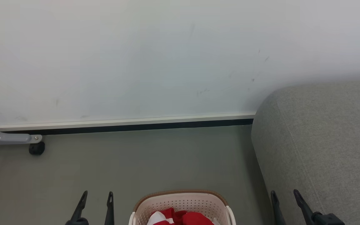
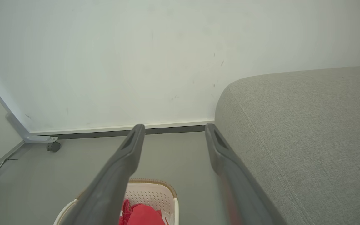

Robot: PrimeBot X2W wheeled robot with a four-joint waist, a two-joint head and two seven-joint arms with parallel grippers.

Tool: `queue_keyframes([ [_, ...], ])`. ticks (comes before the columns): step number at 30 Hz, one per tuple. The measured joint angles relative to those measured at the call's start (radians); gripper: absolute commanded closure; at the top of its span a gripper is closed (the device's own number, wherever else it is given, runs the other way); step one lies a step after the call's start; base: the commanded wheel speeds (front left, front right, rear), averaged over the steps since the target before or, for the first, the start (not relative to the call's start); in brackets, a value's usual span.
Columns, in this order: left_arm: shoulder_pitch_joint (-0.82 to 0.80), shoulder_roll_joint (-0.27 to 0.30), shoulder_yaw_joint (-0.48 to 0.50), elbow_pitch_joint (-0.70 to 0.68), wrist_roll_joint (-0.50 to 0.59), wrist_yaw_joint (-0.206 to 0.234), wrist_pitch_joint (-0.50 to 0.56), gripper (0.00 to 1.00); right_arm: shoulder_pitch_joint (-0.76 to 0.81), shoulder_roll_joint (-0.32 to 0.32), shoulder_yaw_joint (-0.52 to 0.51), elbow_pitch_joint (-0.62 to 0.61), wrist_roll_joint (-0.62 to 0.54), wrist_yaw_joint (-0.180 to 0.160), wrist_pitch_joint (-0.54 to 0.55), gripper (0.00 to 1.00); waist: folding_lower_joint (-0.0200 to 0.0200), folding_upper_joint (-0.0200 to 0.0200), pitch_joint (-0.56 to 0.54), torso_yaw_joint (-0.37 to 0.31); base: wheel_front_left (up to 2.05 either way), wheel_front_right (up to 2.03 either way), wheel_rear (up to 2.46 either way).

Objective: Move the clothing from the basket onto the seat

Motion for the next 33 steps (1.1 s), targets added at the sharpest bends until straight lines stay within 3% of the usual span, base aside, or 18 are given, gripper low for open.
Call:
queue_keyframes([
  [33,0.013,-0.003,0.016,0.0,0.002,-0.017,0.0,0.0,0.007,0.002,-0.028,-0.014,-0.007,0.001,0.0,0.0,0.0,0.0,0.047,-0.009,0.0,0.0,0.0],
])
